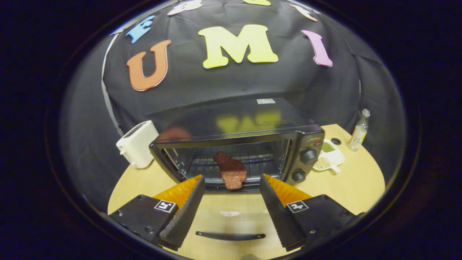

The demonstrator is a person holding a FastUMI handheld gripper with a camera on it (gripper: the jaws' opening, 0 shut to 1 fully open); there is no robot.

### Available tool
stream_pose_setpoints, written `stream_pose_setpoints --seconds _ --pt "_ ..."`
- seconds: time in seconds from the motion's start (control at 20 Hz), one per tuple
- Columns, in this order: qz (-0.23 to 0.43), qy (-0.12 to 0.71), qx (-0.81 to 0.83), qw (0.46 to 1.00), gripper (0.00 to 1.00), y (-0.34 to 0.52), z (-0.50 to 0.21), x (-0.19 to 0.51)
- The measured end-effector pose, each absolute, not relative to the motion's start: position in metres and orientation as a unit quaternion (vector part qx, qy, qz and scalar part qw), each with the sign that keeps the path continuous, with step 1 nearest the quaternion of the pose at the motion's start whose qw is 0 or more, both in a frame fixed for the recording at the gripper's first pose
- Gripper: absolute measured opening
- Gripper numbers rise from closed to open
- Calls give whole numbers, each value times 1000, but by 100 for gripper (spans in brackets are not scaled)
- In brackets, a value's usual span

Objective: Open the toaster oven, put the food inside, and close the toaster oven door.

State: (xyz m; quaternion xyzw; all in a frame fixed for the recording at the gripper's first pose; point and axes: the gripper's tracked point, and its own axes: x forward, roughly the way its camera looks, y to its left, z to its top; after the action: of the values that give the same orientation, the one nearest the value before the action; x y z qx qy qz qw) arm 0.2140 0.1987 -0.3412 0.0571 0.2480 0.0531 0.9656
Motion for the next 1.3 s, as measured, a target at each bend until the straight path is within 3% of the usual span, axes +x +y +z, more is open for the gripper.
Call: stream_pose_setpoints --seconds 0.25,0.65,1.3 --pt "44 265 -2 963 97 153 -330 160" --pt "59 339 -11 939 97 146 -400 68" --pt "62 389 -22 919 97 199 -487 91"
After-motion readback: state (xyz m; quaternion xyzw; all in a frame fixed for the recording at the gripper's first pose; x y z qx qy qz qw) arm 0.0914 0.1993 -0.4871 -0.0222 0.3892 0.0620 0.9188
